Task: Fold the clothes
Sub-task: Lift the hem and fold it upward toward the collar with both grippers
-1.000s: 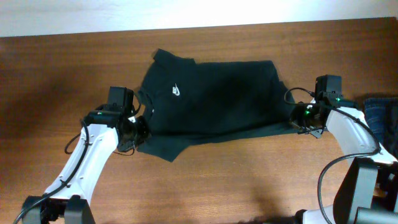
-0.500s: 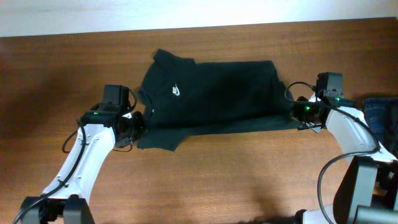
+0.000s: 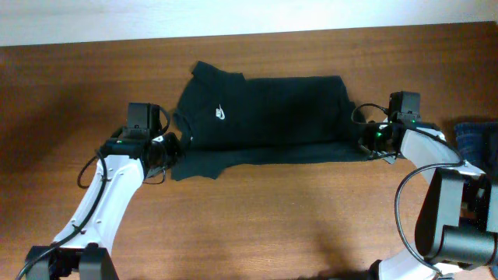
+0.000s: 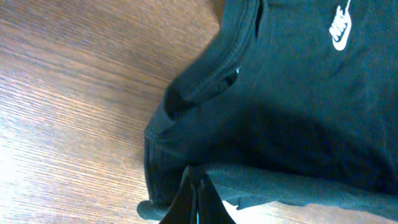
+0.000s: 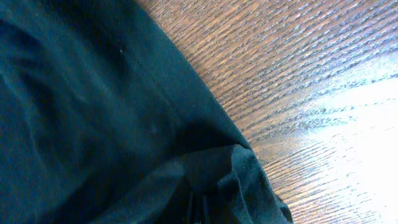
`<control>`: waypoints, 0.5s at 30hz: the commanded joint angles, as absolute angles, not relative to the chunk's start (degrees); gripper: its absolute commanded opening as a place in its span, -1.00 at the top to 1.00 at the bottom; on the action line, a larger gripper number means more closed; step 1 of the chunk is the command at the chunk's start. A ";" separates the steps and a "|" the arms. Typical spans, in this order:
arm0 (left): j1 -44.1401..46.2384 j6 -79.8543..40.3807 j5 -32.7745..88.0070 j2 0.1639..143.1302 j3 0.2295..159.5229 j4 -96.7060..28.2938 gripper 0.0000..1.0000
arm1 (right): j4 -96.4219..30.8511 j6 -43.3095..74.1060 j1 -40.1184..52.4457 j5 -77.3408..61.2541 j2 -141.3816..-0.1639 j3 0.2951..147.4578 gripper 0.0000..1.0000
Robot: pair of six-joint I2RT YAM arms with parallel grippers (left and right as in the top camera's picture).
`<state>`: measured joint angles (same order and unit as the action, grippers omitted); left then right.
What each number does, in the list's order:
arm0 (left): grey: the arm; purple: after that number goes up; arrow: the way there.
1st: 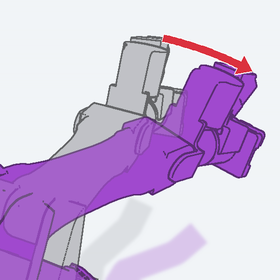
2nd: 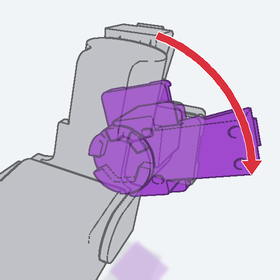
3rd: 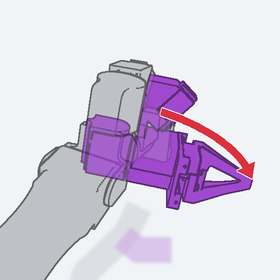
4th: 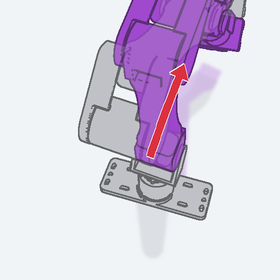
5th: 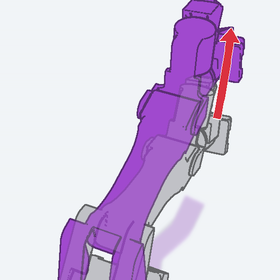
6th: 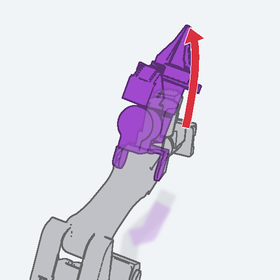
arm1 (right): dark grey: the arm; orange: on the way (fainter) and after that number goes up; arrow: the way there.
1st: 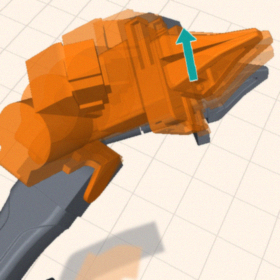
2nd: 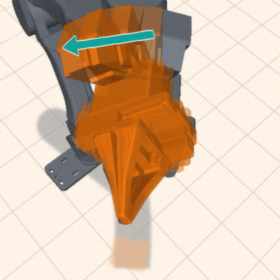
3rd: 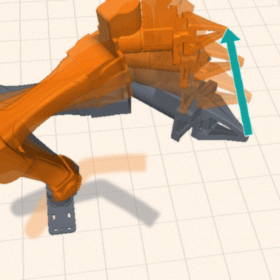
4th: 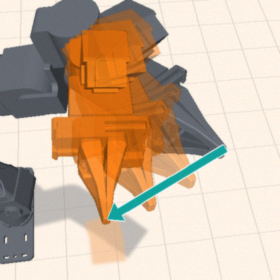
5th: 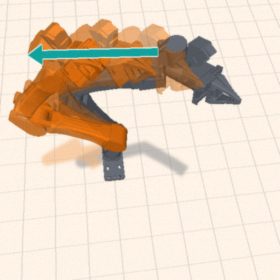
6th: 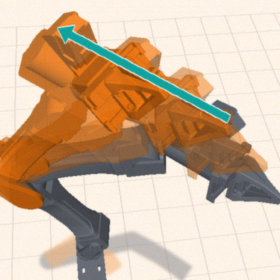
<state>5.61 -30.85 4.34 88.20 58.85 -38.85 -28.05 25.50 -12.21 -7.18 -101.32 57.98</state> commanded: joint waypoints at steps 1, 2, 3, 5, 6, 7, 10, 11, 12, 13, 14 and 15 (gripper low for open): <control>5.19 -30.76 2.07 89.21 60.14 -38.35 0.96 | -27.59 25.76 -11.97 -7.07 -101.43 59.18 0.92; 5.19 -30.74 2.07 89.67 60.14 -38.33 0.91 | -27.59 25.76 -11.97 -7.07 -101.43 59.18 0.84; 5.19 -30.76 2.07 90.19 60.14 -38.35 0.86 | -27.59 25.76 -11.97 -7.09 -101.43 59.18 0.66; 5.19 -30.74 2.09 91.53 60.14 -38.35 0.71 | -27.55 25.76 -11.97 -7.09 -101.43 59.18 0.44; 5.19 -30.74 2.07 92.23 60.14 -38.33 0.63 | -27.49 25.74 -11.97 -7.11 -101.43 59.18 0.28; 5.19 -30.74 2.07 93.01 60.14 -38.13 0.55 | -27.33 25.26 -11.97 -7.20 -101.43 59.18 0.17; 5.19 -29.89 2.13 94.52 60.16 -36.56 0.37 | -26.52 22.04 -11.97 -9.47 -101.41 59.51 -0.11; 5.19 -28.86 2.13 94.50 60.23 -35.83 0.23 | -26.65 20.73 -11.97 -10.17 -101.41 60.01 -0.24; 5.19 -27.38 2.13 94.45 60.60 -35.33 0.10 | -27.07 19.68 -11.97 -10.37 -101.38 60.62 -0.44; 5.19 -26.11 2.13 94.26 61.49 -35.44 -0.01 | -27.70 18.90 -11.97 -10.37 -101.30 61.49 -0.59; 5.19 -24.93 2.13 94.13 62.50 -35.79 -0.08 | -28.29 18.04 -11.97 -10.37 -101.27 62.33 -0.69; 5.23 -23.68 2.11 93.89 64.10 -36.93 -0.13 | -29.30 17.12 -11.97 -10.37 -101.21 63.51 -0.82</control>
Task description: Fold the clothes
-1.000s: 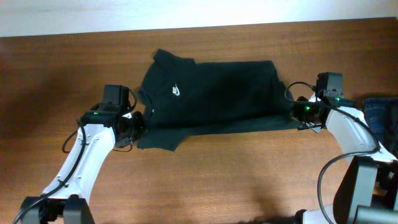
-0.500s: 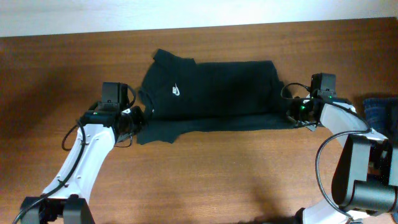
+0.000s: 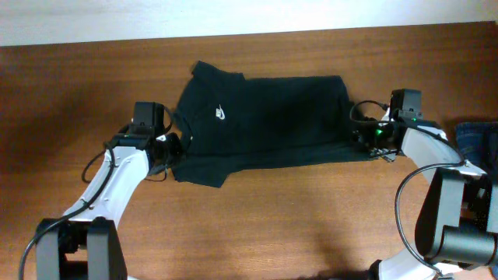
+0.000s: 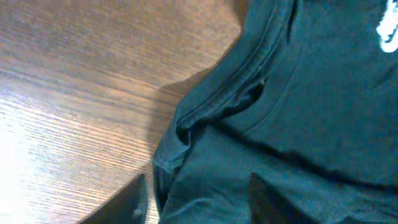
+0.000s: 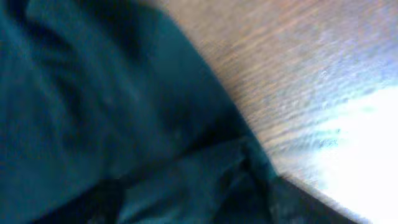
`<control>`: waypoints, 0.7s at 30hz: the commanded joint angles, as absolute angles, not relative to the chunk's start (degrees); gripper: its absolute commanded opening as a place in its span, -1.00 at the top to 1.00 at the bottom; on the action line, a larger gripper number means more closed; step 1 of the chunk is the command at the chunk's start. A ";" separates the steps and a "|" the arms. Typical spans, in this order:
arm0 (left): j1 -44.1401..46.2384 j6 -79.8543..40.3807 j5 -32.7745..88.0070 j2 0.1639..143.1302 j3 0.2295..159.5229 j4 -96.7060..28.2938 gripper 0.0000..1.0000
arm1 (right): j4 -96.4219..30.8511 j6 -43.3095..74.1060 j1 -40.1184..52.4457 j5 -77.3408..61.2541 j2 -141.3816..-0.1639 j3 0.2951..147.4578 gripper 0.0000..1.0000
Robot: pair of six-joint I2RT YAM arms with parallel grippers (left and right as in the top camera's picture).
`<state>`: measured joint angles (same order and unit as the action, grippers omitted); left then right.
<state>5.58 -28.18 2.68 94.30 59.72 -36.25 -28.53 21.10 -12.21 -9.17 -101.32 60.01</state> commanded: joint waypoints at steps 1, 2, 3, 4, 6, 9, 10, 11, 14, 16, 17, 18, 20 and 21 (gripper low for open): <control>5.23 -23.00 2.13 93.67 65.19 -37.91 -0.16 | -30.28 16.23 -11.97 -10.37 -101.21 64.64 -0.90; 5.26 -22.17 2.13 93.47 66.81 -39.57 -0.17 | -31.55 15.51 -11.97 -10.37 -101.21 65.89 -0.96; 5.37 -21.15 2.22 93.23 68.66 -42.04 -0.17 | -33.19 14.92 -11.97 -10.37 -101.21 67.35 -1.00; 5.56 -20.29 2.33 93.19 69.76 -43.66 -0.18 | -34.50 14.72 -11.97 -10.35 -101.21 68.42 -1.00; 6.55 -18.24 2.33 93.12 72.31 -48.47 -0.17 | -38.44 13.87 -11.97 -10.37 -101.21 71.05 -0.99; 8.49 -18.09 2.26 93.12 73.03 -52.56 -0.16 | -43.92 13.91 -11.97 -10.37 -101.21 73.47 -1.00; 9.28 -18.02 2.09 93.14 73.03 -53.87 -0.17 | -45.36 13.91 -11.97 -10.37 -101.21 73.80 -1.00; 10.07 -16.80 2.07 93.17 73.01 -55.24 -0.16 | -46.87 13.91 -11.97 -10.37 -101.21 73.84 -1.00; 12.19 -15.62 1.63 93.17 73.01 -58.17 -0.20 | -50.92 13.91 -11.97 -10.35 -101.32 73.76 -1.00; 13.37 -15.64 1.63 93.21 73.01 -59.02 -0.23 | -52.80 13.89 -11.94 -10.57 -101.32 73.56 -1.00; 13.89 -15.62 1.52 93.21 73.01 -59.18 -0.25 | -53.39 13.89 -11.94 -10.57 -101.32 73.52 -1.00; 14.39 -15.66 0.93 93.21 73.01 -59.27 -0.26 | -53.95 13.89 -11.94 -10.57 -101.32 73.52 -1.00; 15.25 -15.75 -1.52 93.21 72.90 -59.24 -0.29 | -55.11 13.87 -11.94 -10.57 -101.32 73.52 -1.00; 15.53 -15.77 -2.96 93.21 72.82 -59.27 -0.29 | -55.55 13.87 -11.90 -10.57 -101.32 73.52 -1.00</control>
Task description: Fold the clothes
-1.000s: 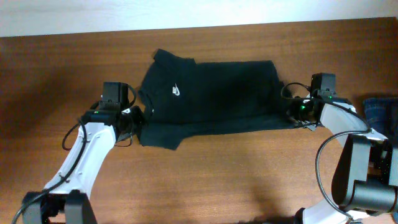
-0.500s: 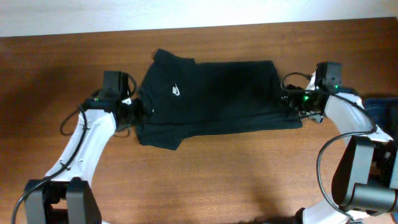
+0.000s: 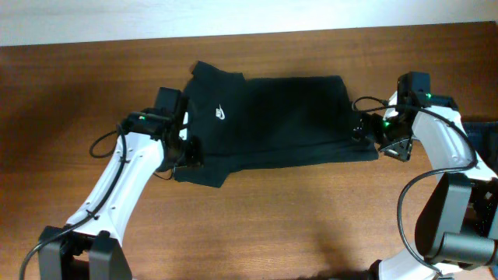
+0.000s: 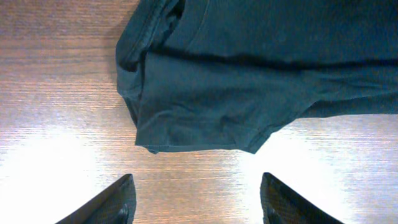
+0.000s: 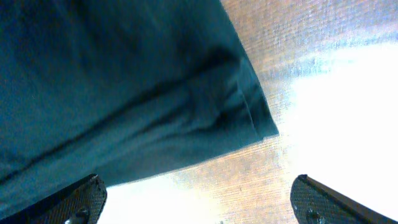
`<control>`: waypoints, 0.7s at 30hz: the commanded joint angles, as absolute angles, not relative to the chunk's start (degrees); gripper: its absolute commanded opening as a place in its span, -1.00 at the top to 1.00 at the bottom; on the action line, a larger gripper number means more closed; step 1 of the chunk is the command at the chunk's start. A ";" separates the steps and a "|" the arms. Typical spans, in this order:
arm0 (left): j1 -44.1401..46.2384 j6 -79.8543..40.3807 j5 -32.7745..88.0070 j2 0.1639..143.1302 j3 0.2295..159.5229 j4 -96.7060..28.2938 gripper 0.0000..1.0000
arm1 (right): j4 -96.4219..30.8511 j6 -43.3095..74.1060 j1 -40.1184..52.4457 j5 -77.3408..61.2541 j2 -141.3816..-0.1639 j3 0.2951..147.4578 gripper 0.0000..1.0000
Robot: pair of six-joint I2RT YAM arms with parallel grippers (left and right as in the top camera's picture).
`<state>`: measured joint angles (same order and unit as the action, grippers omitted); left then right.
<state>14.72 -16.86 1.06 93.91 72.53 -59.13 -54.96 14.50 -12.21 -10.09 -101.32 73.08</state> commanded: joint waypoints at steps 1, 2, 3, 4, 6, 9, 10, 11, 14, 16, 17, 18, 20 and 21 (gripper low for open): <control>15.81 -15.75 -4.27 93.21 72.69 -59.24 -0.30 | -55.88 13.87 -11.81 -10.57 -101.32 73.52 -1.00; 16.01 -15.77 -5.06 93.21 72.47 -59.24 -0.32 | -56.16 13.67 -11.62 -10.52 -101.32 73.49 -1.00; 16.14 -15.77 -5.61 93.21 72.20 -59.20 -0.32 | -56.18 13.67 -11.38 -10.55 -101.32 73.45 -1.00; 16.14 -15.79 -5.89 93.25 71.92 -59.13 -0.32 | -56.18 13.67 -11.14 -10.55 -101.32 73.38 -1.00; 16.12 -15.79 -5.89 93.38 70.89 -58.41 -0.32 | -56.16 13.69 -10.46 -10.55 -101.34 73.34 -0.98; 16.12 -15.77 -5.89 94.21 69.38 -57.08 -0.34 | -56.16 13.72 -9.47 -10.55 -101.34 73.30 -0.98; 16.14 -15.75 -5.89 94.72 68.88 -56.36 -0.34 | -56.16 13.72 -9.13 -10.55 -101.34 73.28 -0.98; 16.12 -15.75 -5.89 95.26 68.38 -55.48 -0.34 | -56.16 13.72 -8.73 -10.52 -101.36 73.28 -0.98; 16.14 -15.75 -5.78 97.03 67.22 -52.31 -0.34 | -56.14 13.72 -8.03 -10.28 -101.36 73.28 -0.97; 16.14 -15.75 -4.89 98.52 67.16 -51.64 -0.34 | -56.16 13.72 -7.79 -10.07 -101.36 73.28 -0.97; 16.14 -15.77 -4.14 99.04 67.16 -51.62 -0.34 | -56.16 13.72 -7.77 -10.07 -101.36 73.28 -0.98; 16.14 -15.77 -3.36 99.68 67.16 -51.64 -0.32 | -56.16 13.72 -7.77 -10.07 -101.36 73.28 -0.98; 16.14 -15.77 -2.76 100.84 67.16 -51.64 -0.32 | -56.16 13.72 -7.77 -9.87 -101.36 73.28 -0.97; 16.12 -15.77 -2.83 101.38 67.16 -51.64 -0.32 | -56.16 13.72 -7.79 -9.82 -101.36 73.28 -0.97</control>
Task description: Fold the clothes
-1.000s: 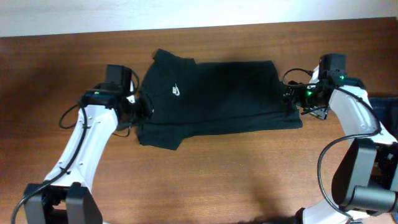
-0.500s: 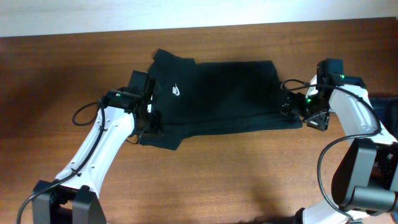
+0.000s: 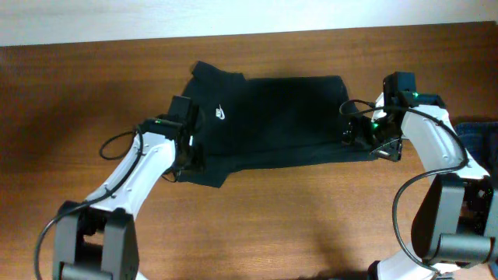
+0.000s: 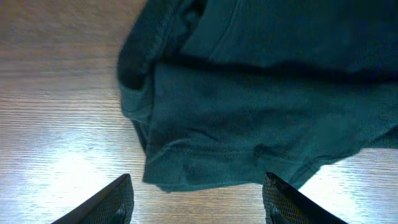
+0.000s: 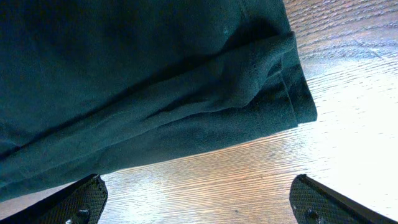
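A black T-shirt (image 3: 268,109) with a small white logo (image 3: 220,113) lies mid-table, its front edge doubled over into a long band. My left gripper (image 3: 189,154) hovers open over the shirt's left end. In the left wrist view its fingers (image 4: 115,200) stand wide apart above the rumpled sleeve fold (image 4: 205,149). My right gripper (image 3: 366,140) hovers open at the right end. In the right wrist view its fingers (image 5: 84,198) straddle bare wood just below the folded hem corner (image 5: 280,93). Neither gripper holds cloth.
The wooden table (image 3: 311,218) stretches in front of the shirt. A blue denim garment (image 3: 476,138) lies at the right edge, close behind my right arm. A pale wall runs along the table's far edge.
Both grippers stay open. The left one has shifted right and closer over the sleeve fold. The right one has shifted slightly left, so the hem corner shows fuller in its view. The shirt has not moved.
At first both grippers were shut on the shirt's front edge at its left and right ends. Half a second later their fingers were apart and the edge lay on the table. Then both were higher and open, and now they hover over the shirt's two ends.
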`<control>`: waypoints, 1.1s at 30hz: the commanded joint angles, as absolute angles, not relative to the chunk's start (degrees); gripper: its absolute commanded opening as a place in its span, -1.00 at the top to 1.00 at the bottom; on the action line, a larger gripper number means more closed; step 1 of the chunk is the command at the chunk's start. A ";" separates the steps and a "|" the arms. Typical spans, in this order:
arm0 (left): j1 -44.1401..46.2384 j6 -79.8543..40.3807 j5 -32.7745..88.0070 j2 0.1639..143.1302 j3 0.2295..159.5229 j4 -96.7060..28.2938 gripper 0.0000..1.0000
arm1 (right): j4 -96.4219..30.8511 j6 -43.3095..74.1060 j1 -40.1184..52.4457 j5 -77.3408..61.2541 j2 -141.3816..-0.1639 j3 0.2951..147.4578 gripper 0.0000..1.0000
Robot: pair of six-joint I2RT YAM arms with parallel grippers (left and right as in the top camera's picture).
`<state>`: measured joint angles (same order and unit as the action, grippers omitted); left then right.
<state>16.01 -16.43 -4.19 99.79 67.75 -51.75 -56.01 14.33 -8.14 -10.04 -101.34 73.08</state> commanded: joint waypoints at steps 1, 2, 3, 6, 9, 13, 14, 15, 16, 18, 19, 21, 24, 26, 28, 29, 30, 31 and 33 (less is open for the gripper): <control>16.08 -15.77 -2.81 101.91 67.16 -51.62 -0.32 | -56.14 13.72 -7.77 -9.76 -101.36 73.28 -0.97; 16.08 -15.77 -2.79 102.35 67.16 -51.64 -0.31 | -56.14 13.72 -7.77 -9.67 -101.36 73.28 -0.98; 16.08 -15.77 -2.79 102.89 67.16 -51.64 -0.31 | -56.12 13.72 -7.79 -9.65 -101.38 73.28 -0.97; 16.08 -16.49 -2.79 104.20 67.16 -51.64 -0.31 | -56.14 13.72 -7.77 -9.65 -101.38 73.28 -0.98; 16.10 -17.26 -2.76 105.32 67.09 -51.68 -0.32 | -56.16 13.72 -7.77 -9.41 -101.38 73.28 -0.97; 16.01 -17.26 -2.81 105.67 67.09 -51.66 -0.32 | -56.16 13.72 -7.77 -8.16 -101.43 73.17 -0.97; 15.94 -17.26 -2.81 105.67 67.09 -51.66 -0.32 | -56.14 13.72 -7.77 -8.16 -101.43 73.03 -0.98; 15.86 -17.26 -2.81 105.67 67.09 -51.64 -0.32 | -56.12 13.72 -7.79 -8.16 -101.43 72.84 -0.97; 15.77 -17.26 -2.85 105.67 67.09 -51.62 -0.32 | -55.99 13.72 -7.77 -8.16 -101.43 72.62 -0.98; 15.49 -17.23 -3.07 105.75 67.09 -51.44 -0.32 | -55.44 13.72 -7.77 -8.16 -101.43 71.92 -0.98; 15.31 -17.26 -3.36 105.75 67.09 -51.37 -0.32 | -55.22 13.69 -7.77 -8.16 -101.43 71.64 -0.97; 15.00 -17.28 -4.12 105.75 67.09 -51.16 -0.32 | -54.63 13.69 -7.77 -8.16 -101.45 71.05 -0.98; 14.72 -17.28 -4.32 105.75 67.09 -50.70 -0.31 | -53.95 13.69 -7.79 -8.16 -101.47 70.67 -0.98; 14.74 -17.28 -4.32 105.75 67.09 -50.54 -0.29 | -53.71 13.72 -7.79 -8.16 -101.49 70.67 -0.97; 14.74 -17.26 -4.32 105.82 67.09 -50.54 -0.18 | -53.60 13.69 -7.79 -8.16 -101.49 70.67 -0.97; 14.74 -17.26 -4.32 105.89 67.07 -50.52 -0.16 | -53.58 13.69 -7.79 -8.16 -101.49 70.67 -0.97; 14.74 -17.28 -4.32 105.97 66.92 -50.28 -0.15 | -53.56 13.69 -7.77 -8.16 -101.49 70.67 -0.98; 14.74 -17.28 -4.32 105.97 66.65 -49.95 -0.15 | -53.56 13.72 -7.77 -8.16 -101.49 70.67 -0.97; 14.74 -17.28 -4.32 106.04 66.22 -49.63 -0.05 | -53.58 13.69 -7.79 -8.16 -101.49 70.67 -0.97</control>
<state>14.94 -17.10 -3.68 104.92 67.26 -49.87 -53.74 14.31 -8.14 -8.91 -101.34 71.18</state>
